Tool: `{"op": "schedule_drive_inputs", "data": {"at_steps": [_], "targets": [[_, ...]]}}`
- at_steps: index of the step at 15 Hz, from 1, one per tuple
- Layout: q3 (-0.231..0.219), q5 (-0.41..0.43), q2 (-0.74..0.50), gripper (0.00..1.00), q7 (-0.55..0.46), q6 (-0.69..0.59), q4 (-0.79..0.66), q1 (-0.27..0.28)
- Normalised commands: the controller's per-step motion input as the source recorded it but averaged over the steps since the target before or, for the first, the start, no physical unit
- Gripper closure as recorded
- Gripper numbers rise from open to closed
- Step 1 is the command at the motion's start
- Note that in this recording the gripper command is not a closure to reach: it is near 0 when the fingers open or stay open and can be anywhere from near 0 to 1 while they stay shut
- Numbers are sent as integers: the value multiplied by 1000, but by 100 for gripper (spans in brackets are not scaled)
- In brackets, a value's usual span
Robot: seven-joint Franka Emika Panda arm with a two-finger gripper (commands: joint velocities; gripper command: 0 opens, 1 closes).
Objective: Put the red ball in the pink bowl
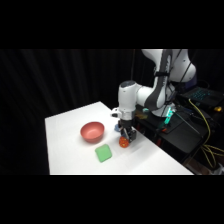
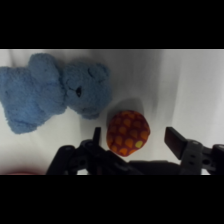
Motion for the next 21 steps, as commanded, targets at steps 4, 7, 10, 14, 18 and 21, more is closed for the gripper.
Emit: {"op": "schedule_drive_inputs", "data": {"at_steps": [4, 7, 10, 14, 18, 21], "targets": [[50, 37, 101, 100, 107, 138, 77, 35], [9, 11, 10, 57, 108, 82, 71, 50], [-78, -54, -87, 10, 157, -20, 39, 102], [-245, -215, -329, 10, 241, -316, -5, 185], [-209, -311, -518, 2, 218, -520, 22, 68], [-46, -274, -425, 1, 177, -534, 139, -62]]}}
